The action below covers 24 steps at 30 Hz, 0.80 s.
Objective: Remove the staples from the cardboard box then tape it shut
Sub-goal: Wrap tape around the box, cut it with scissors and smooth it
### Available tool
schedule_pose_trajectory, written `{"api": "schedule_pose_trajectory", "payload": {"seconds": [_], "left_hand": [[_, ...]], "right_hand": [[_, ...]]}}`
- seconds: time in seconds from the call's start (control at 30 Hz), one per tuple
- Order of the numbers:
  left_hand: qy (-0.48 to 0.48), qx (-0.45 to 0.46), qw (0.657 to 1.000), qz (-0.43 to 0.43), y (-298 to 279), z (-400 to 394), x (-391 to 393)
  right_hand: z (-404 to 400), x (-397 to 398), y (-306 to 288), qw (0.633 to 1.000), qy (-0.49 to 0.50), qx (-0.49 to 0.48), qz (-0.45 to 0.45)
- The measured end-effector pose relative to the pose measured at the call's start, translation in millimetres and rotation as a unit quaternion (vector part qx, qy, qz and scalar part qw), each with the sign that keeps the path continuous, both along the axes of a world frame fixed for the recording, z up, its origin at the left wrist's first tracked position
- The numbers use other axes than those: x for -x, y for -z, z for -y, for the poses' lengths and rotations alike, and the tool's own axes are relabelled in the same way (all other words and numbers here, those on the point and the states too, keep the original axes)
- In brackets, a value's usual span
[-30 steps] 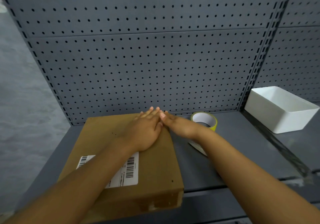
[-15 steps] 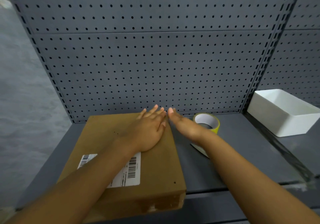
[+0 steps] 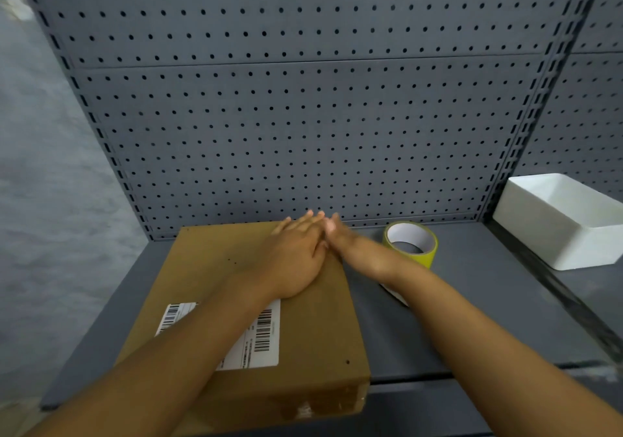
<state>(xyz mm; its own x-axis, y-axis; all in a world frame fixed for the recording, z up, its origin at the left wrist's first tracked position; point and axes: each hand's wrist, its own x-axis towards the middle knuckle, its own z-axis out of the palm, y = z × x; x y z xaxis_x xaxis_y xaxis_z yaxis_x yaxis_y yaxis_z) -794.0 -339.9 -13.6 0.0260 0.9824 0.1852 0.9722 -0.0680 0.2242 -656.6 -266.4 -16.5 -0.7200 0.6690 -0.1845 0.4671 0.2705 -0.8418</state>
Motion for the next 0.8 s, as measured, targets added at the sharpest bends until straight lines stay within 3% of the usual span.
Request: {"api": "schedule_pose_trajectory", "payload": {"seconds": [0.07,0.13,0.2,0.27,0.33,0.43,0.67,0.8], "left_hand": [[-0.013,-0.007,1.000,0.018,-1,1,-1],[-0.037,-0.069,0.997,0.009,-3,4,2],[-0.070,-0.127,0.989,-0.012,-3,8,5],[-0.080,-0.115,0.990,-0.024,-3,9,8],[-0.060,-0.064,0.995,-0.041,-7,8,13],[-0.031,-0.012,0.999,-0.033,-17,9,23],[-0.022,-0.003,0.999,-0.041,-16,16,23],[-0.024,-0.010,0.996,-0.080,-17,12,17]], "right_hand": [[8,2,2,0.999,-0.014,-0.037,0.024],[6,-2,-8,0.992,-0.032,-0.075,0.092],[0,-9,-25,0.986,-0.012,-0.126,0.104],[7,-6,-26,0.981,0.001,-0.175,0.080],[20,2,-17,0.966,-0.051,-0.218,0.126],[16,4,-26,0.959,-0.074,-0.208,0.178],[23,6,-18,0.965,-0.056,-0.201,0.161],[16,3,-22,0.996,0.036,-0.075,0.038]]}}
